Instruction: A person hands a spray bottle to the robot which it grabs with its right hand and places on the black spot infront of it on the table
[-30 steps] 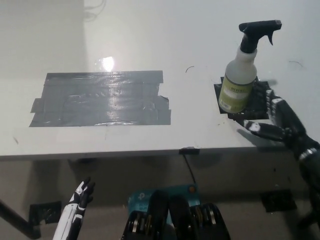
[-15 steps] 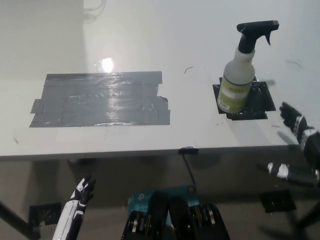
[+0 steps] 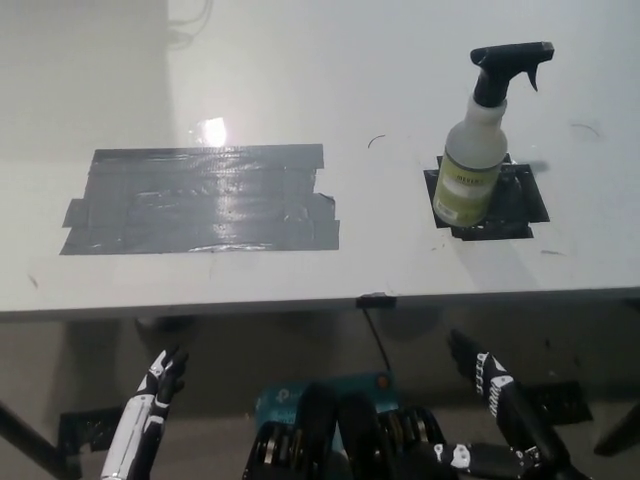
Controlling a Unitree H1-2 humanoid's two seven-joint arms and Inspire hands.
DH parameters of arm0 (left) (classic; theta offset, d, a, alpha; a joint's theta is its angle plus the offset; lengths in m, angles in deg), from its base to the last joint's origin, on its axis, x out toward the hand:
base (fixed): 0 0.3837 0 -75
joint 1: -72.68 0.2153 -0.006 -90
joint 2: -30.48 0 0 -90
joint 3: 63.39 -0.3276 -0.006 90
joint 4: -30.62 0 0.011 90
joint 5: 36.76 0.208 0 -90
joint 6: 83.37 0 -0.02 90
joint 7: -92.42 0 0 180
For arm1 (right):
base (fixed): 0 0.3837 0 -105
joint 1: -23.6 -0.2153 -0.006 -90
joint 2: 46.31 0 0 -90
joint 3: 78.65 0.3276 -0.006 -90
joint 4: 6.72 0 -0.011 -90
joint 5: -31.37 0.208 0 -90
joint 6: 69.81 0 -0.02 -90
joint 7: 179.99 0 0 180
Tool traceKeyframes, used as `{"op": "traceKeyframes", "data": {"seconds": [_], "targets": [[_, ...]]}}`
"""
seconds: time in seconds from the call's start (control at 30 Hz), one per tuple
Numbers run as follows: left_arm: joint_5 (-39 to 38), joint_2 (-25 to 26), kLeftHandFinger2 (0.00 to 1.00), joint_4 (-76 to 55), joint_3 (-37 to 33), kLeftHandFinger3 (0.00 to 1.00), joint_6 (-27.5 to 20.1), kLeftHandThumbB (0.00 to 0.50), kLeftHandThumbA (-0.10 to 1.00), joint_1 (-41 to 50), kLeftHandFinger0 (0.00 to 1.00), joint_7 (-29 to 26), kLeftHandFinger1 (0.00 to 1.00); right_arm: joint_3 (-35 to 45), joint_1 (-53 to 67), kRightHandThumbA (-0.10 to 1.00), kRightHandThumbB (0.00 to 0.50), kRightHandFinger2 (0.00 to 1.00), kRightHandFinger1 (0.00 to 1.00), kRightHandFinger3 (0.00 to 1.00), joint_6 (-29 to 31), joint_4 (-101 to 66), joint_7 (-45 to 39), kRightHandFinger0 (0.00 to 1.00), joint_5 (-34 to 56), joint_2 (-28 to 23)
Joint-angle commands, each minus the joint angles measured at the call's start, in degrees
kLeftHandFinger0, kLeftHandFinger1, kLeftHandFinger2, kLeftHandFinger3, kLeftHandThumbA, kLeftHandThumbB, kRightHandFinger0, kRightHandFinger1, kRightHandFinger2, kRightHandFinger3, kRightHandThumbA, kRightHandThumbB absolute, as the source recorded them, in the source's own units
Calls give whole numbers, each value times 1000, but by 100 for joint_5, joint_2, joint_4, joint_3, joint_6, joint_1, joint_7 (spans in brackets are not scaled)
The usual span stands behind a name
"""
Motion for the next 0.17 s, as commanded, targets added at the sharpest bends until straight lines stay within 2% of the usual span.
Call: {"op": "traceKeyframes", "data": {"seconds": [0.0, 0.13], "targets": [[37, 58, 1000, -94, 20, 1000, -146, 109, 1000, -123, 1000, 8, 1000, 68, -163, 1000, 378, 1000, 1000, 1000, 422, 25, 103, 1000, -243, -28], [76, 57, 1000, -66, 8, 1000, -134, 113, 1000, -173, 1000, -3, 1000, 76, -195, 1000, 382, 1000, 1000, 1000, 434, 91, 119, 1000, -318, -38]]}}
